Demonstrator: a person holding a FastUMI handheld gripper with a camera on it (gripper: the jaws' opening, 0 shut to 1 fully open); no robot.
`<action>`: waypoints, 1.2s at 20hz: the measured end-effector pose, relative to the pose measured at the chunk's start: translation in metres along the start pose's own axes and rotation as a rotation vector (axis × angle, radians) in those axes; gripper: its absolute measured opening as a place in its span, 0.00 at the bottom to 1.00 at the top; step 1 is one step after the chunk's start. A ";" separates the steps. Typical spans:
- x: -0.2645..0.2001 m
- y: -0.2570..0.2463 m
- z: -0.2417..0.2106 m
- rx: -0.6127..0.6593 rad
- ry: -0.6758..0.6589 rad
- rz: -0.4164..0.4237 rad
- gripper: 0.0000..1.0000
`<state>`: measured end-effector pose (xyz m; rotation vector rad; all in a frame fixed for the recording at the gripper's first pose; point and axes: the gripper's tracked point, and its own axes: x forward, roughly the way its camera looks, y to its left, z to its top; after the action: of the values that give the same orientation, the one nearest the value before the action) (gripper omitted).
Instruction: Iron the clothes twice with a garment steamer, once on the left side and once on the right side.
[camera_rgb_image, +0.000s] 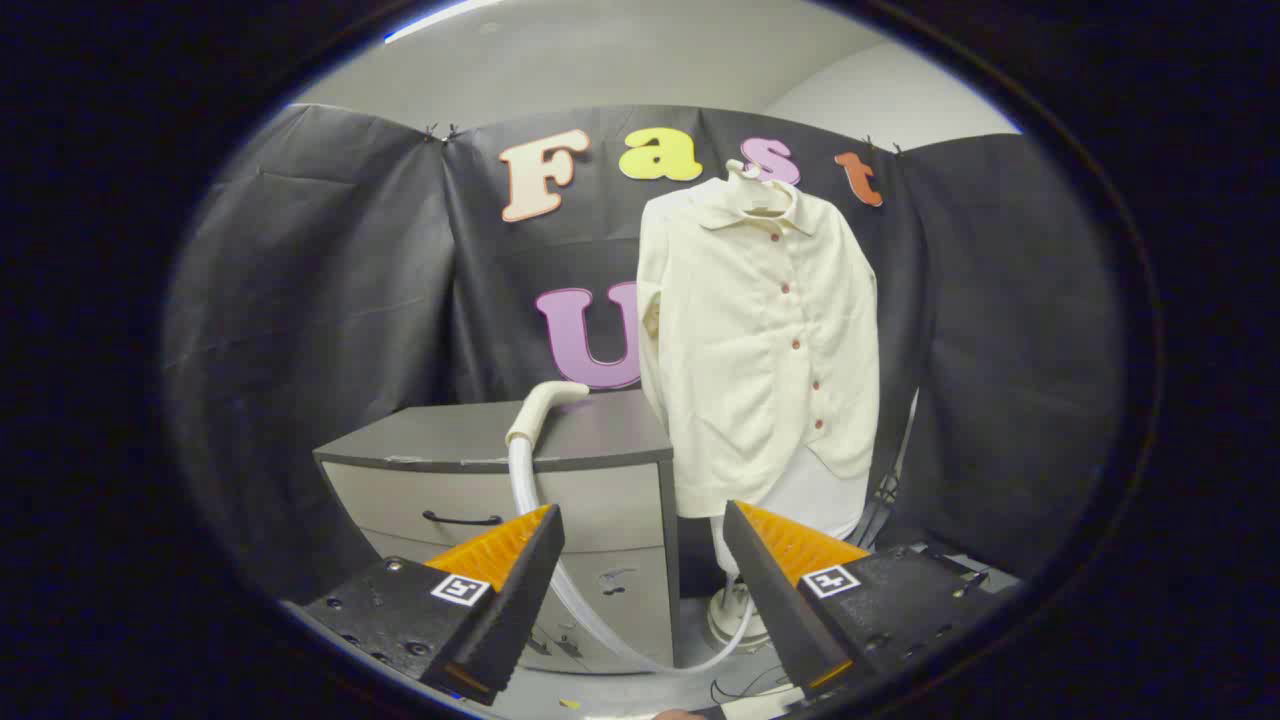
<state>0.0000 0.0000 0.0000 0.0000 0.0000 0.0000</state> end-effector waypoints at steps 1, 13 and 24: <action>-0.001 -0.003 -0.002 -0.001 0.006 -0.001 0.97; -0.003 0.003 0.003 0.018 0.004 0.019 0.97; 0.029 0.035 0.032 0.012 -0.042 0.089 0.97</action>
<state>0.0289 0.0349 0.0321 0.0119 -0.0424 0.0895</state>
